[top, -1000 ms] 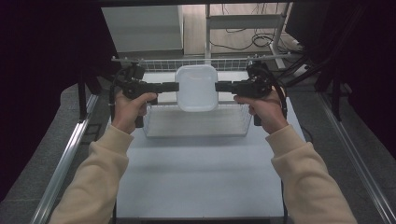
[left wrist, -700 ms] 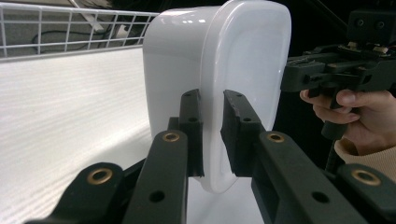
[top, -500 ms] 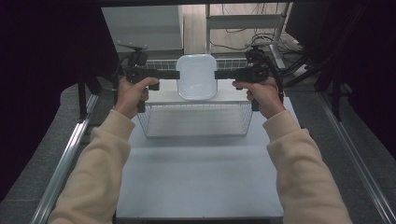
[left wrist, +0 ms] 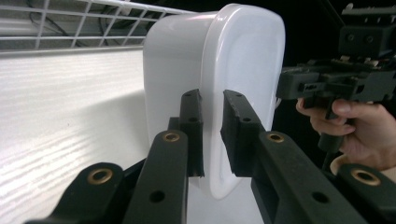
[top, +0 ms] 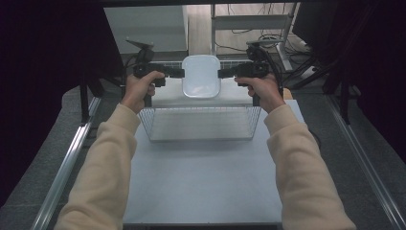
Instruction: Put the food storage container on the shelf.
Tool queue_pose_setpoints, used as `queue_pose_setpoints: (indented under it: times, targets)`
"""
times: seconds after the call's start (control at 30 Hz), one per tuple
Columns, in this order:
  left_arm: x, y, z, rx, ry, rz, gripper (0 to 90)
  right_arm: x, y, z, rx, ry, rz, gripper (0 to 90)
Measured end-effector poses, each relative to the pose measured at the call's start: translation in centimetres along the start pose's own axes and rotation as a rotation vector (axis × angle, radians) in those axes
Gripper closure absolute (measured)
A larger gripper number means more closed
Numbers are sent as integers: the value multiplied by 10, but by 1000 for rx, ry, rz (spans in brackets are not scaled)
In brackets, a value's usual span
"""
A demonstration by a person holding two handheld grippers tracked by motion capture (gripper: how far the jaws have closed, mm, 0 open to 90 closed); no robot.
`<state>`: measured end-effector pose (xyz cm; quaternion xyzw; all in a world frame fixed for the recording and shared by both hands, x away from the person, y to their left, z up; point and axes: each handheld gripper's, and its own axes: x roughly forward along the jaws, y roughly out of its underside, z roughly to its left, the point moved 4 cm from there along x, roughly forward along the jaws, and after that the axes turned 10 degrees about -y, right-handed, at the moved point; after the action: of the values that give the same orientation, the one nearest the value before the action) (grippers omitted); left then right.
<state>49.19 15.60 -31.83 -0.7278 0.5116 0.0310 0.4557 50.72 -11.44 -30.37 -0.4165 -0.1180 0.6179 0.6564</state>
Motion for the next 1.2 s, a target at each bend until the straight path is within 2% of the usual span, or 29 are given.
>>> queue_pose_setpoints:
  times: [0.17,0.37,0.5,0.77,0.97,1.0,1.07,1.13,1.2]
  targets:
    - [10,-9,10,-93,26,9,786,4,-7,-14,87,-16,-5,753]
    - [19,-13,21,-159,51,5,768,10,-12,-28,161,-15,-7,718]
    - [23,-14,27,-190,67,0,762,13,-14,-35,220,-34,-21,710]
    - [26,-14,32,-208,68,3,746,17,-14,-43,276,-52,-35,697]
    - [29,-12,33,-216,64,-14,727,20,-14,-47,289,-46,-49,675]
    - [29,-12,33,-211,61,-15,706,20,-14,-46,288,-40,-55,657]
    - [29,-12,32,-201,41,-34,615,21,-15,-45,290,-40,-74,517]
    - [25,-13,30,-182,14,-63,475,20,-17,-41,256,-3,-109,398]
    - [18,-13,26,-148,-10,-88,401,18,-18,-35,222,2,-134,341]
